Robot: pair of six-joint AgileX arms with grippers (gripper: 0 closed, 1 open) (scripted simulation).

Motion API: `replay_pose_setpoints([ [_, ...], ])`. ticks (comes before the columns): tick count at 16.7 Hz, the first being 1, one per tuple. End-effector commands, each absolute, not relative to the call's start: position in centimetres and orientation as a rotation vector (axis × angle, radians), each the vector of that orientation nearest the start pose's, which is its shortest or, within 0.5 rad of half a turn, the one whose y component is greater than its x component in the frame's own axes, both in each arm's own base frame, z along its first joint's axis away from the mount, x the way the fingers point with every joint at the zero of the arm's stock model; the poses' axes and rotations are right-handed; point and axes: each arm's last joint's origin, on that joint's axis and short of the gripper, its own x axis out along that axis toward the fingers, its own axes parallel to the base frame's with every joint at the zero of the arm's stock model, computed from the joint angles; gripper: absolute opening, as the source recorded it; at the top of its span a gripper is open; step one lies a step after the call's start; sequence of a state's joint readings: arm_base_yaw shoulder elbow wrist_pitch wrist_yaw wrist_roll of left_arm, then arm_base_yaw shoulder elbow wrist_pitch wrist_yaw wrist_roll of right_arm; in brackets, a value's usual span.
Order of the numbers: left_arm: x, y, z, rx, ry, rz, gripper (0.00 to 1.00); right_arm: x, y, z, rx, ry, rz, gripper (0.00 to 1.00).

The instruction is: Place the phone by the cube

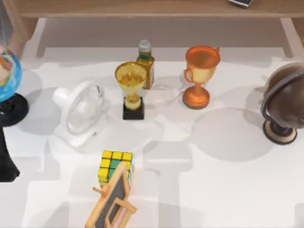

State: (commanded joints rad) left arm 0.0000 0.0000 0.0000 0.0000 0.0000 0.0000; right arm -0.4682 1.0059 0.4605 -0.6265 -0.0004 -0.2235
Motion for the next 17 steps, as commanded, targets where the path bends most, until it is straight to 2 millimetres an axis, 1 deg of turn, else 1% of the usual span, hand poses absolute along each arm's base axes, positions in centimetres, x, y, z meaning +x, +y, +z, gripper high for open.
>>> replay_pose_setpoints([
  [3,10.6,-0.1,16.0,0.0,0.0,0.0,1.0,15.2,-9.6,15.0,0.168,1.387,-0.283,1.0],
  [7,10.6,-0.1,16.0,0.0,0.0,0.0,1.0,15.7,-11.6,14.5,0.253,1.534,-0.269,1.0],
  [9,10.6,-0.1,16.0,0.0,0.0,0.0,1.0,15.7,-11.8,14.3,0.267,1.554,-0.266,1.0],
  [14,10.6,-0.1,16.0,0.0,0.0,0.0,1.0,15.7,-11.7,14.2,0.264,1.553,-0.265,1.0],
  [17,10.6,-0.1,16.0,0.0,0.0,0.0,1.0,15.7,-11.8,12.9,0.267,1.555,-0.266,1.0],
])
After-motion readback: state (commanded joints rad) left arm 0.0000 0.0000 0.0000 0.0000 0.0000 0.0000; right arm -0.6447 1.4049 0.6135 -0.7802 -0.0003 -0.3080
